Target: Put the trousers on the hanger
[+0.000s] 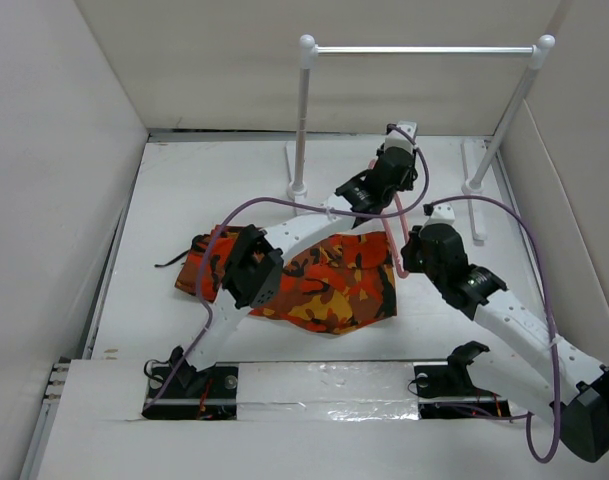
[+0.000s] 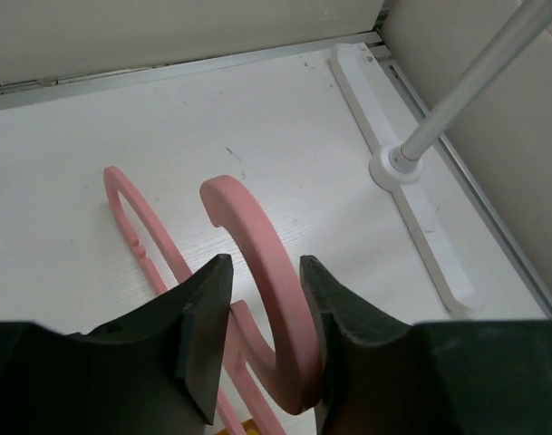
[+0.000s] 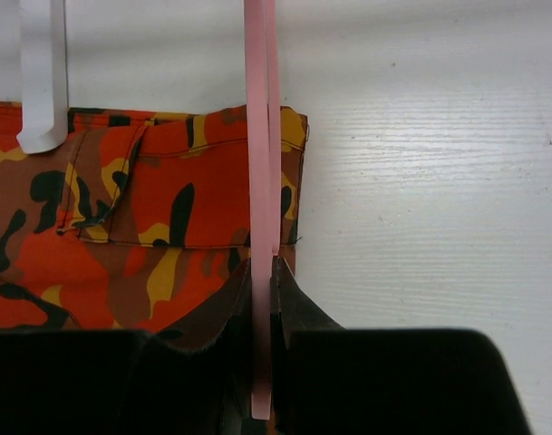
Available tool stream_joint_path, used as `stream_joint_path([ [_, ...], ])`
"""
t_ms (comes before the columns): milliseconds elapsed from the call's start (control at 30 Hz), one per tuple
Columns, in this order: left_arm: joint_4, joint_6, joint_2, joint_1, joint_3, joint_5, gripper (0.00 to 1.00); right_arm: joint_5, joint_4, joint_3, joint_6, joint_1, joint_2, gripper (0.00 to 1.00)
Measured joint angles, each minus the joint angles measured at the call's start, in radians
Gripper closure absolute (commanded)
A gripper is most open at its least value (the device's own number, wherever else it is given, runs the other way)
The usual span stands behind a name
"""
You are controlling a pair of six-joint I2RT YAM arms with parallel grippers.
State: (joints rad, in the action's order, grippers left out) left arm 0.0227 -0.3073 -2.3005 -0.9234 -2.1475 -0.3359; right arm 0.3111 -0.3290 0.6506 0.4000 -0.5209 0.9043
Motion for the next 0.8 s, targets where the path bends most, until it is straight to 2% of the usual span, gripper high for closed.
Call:
stream_joint_path([
  [33, -0.003, 0.005, -0.008, -0.001, -0.011, -0.013, 0.89, 0.006, 0.000, -0.001, 0.001, -0.005, -0.001, 1.00],
  [67, -0.006, 0.010, -0.012, -0.003, -0.018, -0.031, 0.97, 0.013, 0.000, -0.001, 0.003, -0.010, -0.002, 1.00],
  [100, -0.011, 0.018, -0.013, -0.005, -0.021, -0.051, 1.00, 0.020, -0.001, -0.002, 0.006, -0.012, -0.002, 1.00],
  [133, -0.014, 0.022, -0.013, -0.007, -0.023, -0.064, 1.00, 0.028, 0.000, -0.003, 0.008, -0.014, -0.003, 0.98],
  [233, 0.021, 0.014, 0.011, -0.011, 0.030, -0.086, 1.00, 0.041, -0.001, -0.006, 0.014, -0.019, -0.011, 0.70],
  [267, 0.049, 0.009, 0.045, -0.013, 0.096, -0.093, 1.00, 0.041, -0.005, -0.009, 0.017, -0.021, -0.014, 0.55],
  [467, 0.206, -0.101, 0.277, 0.003, 0.476, -0.090, 1.00, 0.011, -0.038, -0.011, 0.019, -0.040, -0.086, 0.22],
  [633, 0.350, -0.249, 0.409, -0.008, 0.700, -0.074, 1.00, -0.007, -0.095, 0.007, 0.016, -0.043, -0.212, 0.19],
  [733, 0.426, -0.320, 0.433, -0.056, 0.776, -0.076, 1.00, -0.017, -0.119, 0.030, 0.016, -0.043, -0.285, 0.19],
  [800, 0.467, -0.350, 0.438, -0.092, 0.820, -0.077, 1.00, -0.032, -0.132, 0.049, 0.017, -0.043, -0.317, 0.15],
])
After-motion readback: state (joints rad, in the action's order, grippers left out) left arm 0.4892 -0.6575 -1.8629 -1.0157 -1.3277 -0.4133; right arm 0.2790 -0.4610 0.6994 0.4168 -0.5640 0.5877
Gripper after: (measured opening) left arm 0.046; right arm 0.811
